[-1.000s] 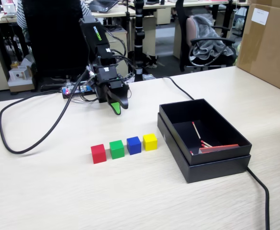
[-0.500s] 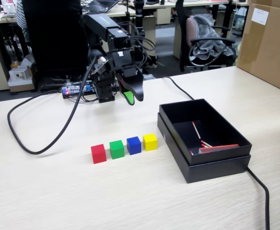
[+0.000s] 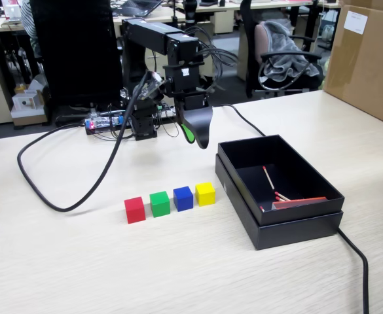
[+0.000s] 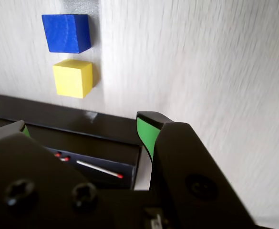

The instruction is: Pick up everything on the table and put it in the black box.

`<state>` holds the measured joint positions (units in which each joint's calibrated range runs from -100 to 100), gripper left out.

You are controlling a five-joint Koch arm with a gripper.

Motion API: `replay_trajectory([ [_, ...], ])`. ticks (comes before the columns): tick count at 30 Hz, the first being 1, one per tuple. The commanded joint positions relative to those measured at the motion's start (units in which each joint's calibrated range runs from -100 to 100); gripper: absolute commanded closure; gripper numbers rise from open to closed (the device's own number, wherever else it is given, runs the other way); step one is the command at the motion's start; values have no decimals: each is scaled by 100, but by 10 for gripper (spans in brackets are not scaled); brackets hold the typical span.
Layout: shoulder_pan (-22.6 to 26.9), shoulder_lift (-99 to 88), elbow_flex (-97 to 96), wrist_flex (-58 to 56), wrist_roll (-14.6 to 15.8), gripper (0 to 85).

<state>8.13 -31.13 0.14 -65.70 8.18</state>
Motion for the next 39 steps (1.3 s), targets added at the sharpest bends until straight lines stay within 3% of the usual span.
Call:
replay_trajectory([
  [1, -39, 354, 684, -44, 5, 403],
  [17, -234, 2637, 1800, -44, 0, 402],
  [39, -200, 4209, 2525, -35, -15, 424],
])
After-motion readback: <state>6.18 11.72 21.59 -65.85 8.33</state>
